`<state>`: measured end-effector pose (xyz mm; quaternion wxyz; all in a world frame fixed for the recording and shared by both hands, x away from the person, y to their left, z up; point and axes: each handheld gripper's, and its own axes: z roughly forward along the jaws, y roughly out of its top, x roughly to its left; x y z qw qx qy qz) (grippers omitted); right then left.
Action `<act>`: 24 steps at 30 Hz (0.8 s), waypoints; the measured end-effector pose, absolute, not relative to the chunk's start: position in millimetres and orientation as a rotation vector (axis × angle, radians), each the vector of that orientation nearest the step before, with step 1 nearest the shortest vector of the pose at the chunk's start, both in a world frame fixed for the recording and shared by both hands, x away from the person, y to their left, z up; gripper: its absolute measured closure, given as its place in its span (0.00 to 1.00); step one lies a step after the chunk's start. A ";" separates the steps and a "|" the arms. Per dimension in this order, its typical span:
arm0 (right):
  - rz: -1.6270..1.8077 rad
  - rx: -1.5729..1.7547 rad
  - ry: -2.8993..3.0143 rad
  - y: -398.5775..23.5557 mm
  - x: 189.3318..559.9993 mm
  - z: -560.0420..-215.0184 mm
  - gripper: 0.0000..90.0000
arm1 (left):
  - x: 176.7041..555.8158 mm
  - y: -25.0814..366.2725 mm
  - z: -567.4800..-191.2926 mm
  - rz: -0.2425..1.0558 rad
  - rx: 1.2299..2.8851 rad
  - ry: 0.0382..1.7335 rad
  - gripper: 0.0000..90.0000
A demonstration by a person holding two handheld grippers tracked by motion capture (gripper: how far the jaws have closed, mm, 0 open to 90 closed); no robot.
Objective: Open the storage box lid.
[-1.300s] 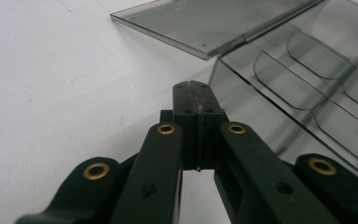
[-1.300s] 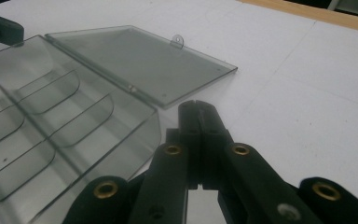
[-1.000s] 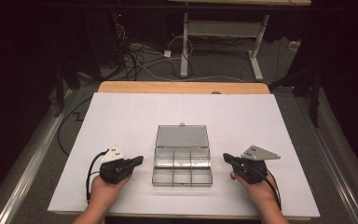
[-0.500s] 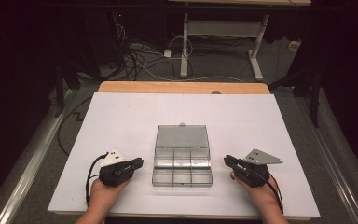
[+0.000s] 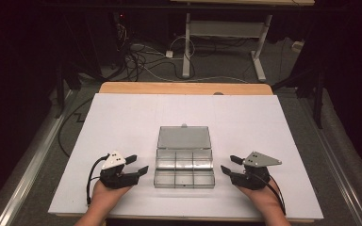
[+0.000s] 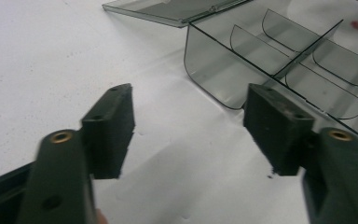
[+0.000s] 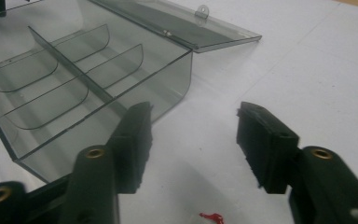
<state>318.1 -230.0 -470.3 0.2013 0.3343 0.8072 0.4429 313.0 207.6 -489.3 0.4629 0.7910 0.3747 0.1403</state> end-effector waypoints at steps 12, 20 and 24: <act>1.257 0.962 2.247 -228.6 319.8 -472.1 0.07 | 314.6 204.6 -488.7 0.326 1.982 0.912 0.02; 1.240 0.973 2.237 -227.8 321.1 -472.6 0.00 | 313.8 206.8 -487.6 0.315 1.966 0.901 0.00; 1.240 0.973 2.232 -227.7 320.8 -472.4 0.00 | 312.7 206.8 -486.1 0.287 1.959 0.878 0.00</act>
